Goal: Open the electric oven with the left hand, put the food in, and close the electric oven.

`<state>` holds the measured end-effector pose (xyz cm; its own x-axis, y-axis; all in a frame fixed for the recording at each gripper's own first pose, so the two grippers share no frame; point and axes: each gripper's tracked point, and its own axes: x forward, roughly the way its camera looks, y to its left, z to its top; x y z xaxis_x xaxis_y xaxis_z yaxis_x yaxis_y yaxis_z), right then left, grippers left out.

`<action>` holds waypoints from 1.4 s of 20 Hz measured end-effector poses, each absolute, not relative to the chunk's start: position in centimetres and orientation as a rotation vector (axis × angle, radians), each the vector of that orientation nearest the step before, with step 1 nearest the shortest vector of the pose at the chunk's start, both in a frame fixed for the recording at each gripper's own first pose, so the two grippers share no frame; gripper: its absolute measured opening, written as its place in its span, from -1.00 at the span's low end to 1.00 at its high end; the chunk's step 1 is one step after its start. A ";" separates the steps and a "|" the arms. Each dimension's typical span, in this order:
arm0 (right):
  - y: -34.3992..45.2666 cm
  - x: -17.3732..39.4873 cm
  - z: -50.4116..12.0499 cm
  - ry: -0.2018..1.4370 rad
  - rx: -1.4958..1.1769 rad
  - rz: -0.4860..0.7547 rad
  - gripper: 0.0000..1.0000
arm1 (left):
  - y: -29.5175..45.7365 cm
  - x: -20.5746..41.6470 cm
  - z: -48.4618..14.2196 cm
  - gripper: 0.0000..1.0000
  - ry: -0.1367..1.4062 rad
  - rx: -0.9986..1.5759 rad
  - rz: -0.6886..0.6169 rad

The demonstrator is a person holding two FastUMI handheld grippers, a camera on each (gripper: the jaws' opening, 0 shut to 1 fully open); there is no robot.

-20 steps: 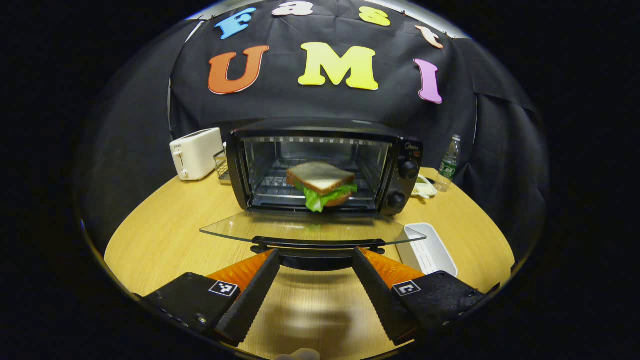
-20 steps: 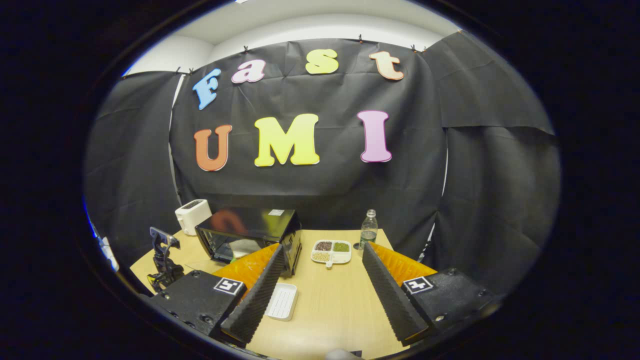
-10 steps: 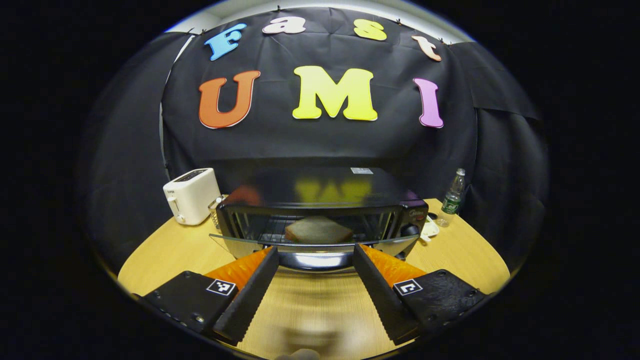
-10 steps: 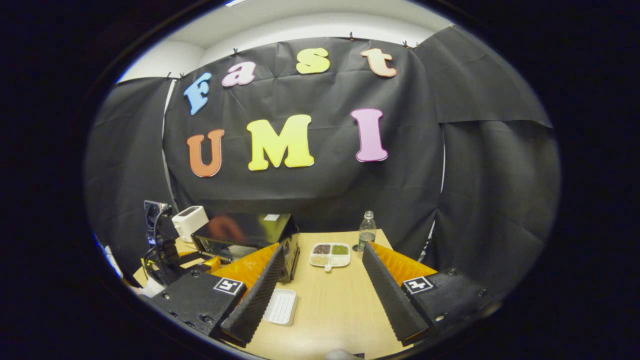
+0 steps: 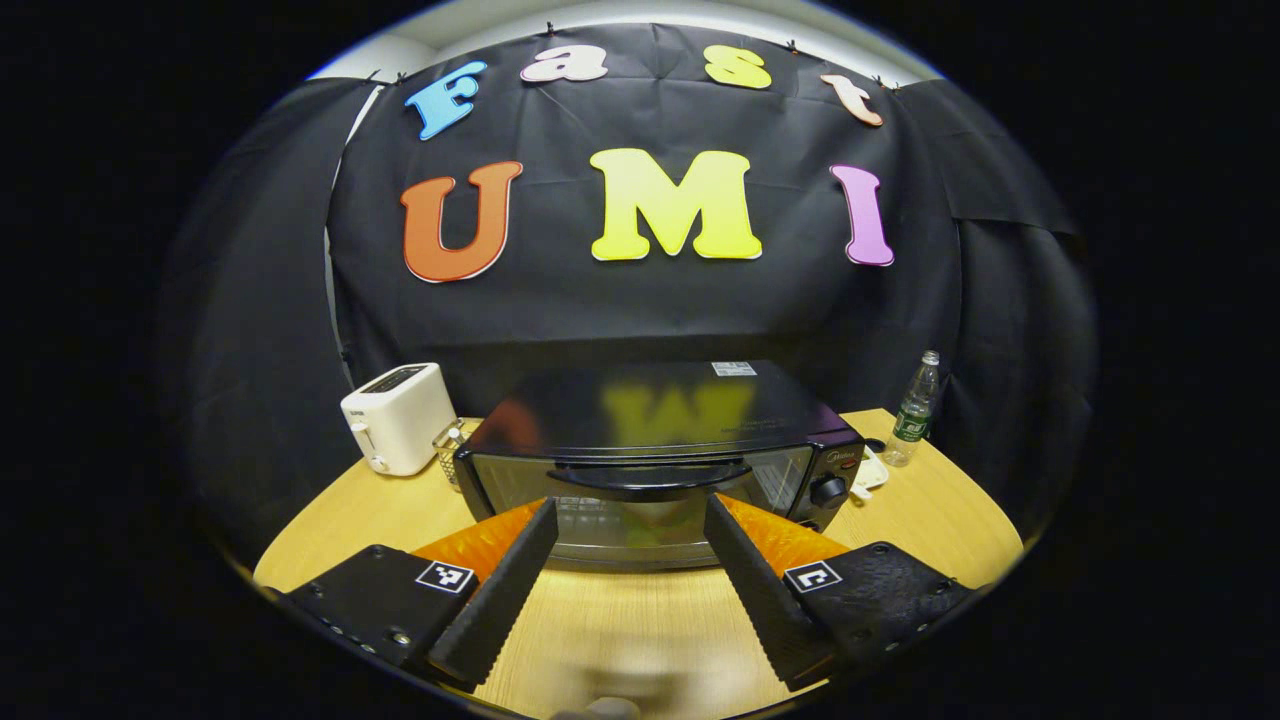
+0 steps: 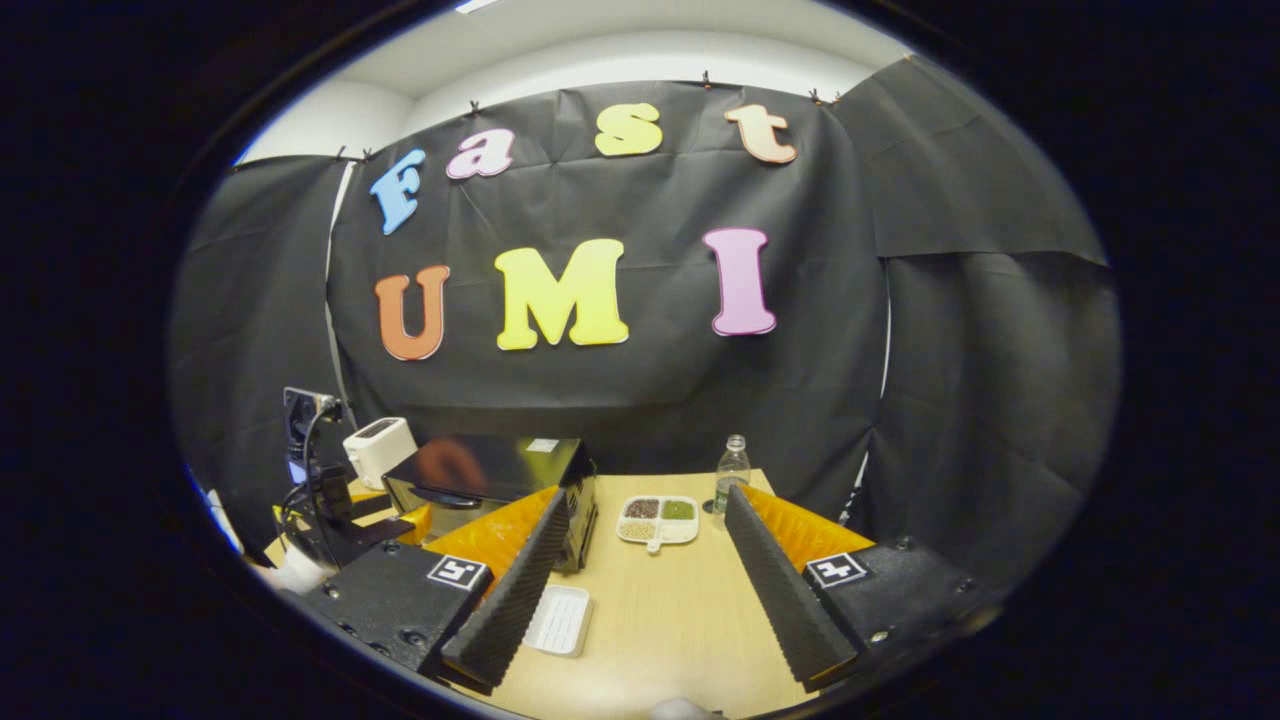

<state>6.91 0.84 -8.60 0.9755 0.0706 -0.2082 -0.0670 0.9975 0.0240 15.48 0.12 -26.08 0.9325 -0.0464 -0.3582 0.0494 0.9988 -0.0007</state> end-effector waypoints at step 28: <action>6.0 3.0 -1.1 0.065 -0.043 0.061 0.94 | 5.1 1.8 -3.6 0.76 0.089 -0.006 -0.021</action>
<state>2.98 6.03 -1.10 0.9961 0.0590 -0.0658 -0.0618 0.9973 -0.0408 1.85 5.06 -3.61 0.9958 -0.0210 -0.0890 0.0204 0.9998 -0.0071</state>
